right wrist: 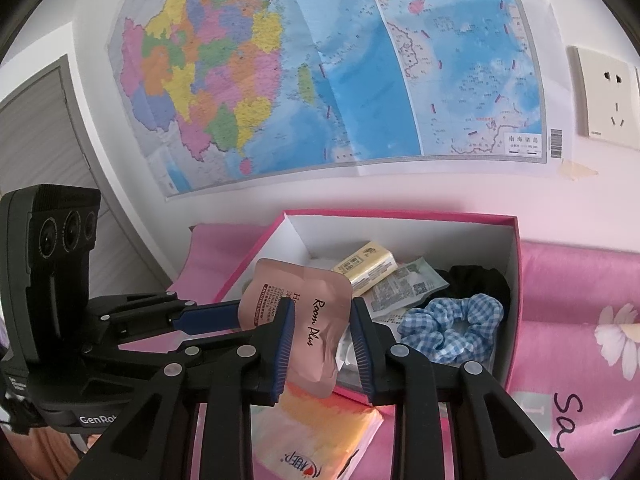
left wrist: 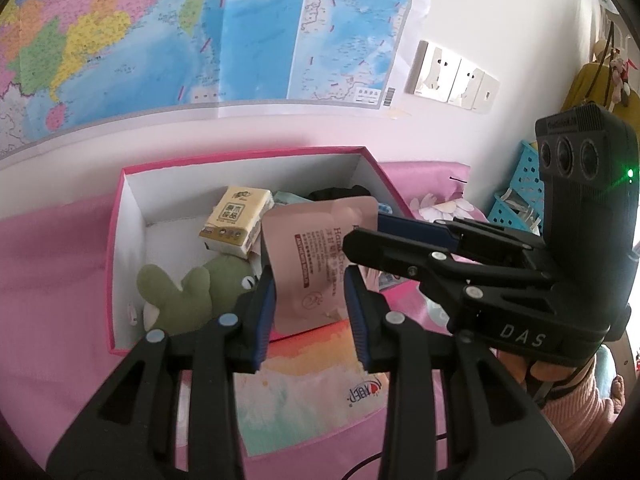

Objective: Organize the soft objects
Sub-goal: 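Bring the cream pouch over the pink box opening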

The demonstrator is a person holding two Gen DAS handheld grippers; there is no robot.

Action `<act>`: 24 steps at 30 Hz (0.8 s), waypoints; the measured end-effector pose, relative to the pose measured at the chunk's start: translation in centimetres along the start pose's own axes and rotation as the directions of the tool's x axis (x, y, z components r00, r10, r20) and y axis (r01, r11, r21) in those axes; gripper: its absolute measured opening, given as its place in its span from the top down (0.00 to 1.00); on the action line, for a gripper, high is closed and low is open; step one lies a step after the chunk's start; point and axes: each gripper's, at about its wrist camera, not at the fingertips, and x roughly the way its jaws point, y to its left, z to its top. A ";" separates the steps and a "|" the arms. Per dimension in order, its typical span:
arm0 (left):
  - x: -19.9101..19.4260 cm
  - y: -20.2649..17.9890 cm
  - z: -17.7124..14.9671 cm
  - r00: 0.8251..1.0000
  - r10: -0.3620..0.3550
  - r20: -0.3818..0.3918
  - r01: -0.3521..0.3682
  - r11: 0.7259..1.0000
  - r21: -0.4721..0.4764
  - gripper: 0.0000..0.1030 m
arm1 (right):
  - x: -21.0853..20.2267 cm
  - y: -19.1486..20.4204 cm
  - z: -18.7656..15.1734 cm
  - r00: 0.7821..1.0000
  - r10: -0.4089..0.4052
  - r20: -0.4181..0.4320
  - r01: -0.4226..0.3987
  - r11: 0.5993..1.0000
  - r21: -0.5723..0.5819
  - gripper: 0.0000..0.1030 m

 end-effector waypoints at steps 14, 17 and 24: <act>0.8 0.5 0.6 1.000 0.002 -0.010 -0.002 1.000 -0.018 0.65 | 0.7 -0.5 0.3 1.000 -0.004 -0.007 0.004 1.000 0.014 0.73; 1.0 0.6 0.7 1.000 0.001 -0.013 -0.002 1.000 -0.023 0.65 | 0.9 -0.6 0.3 1.000 -0.002 -0.009 0.003 1.000 0.017 0.73; 1.5 0.8 0.8 1.000 0.006 -0.019 -0.007 0.999 -0.035 0.65 | 1.3 -0.8 0.5 1.000 -0.005 -0.017 0.005 1.000 0.016 0.74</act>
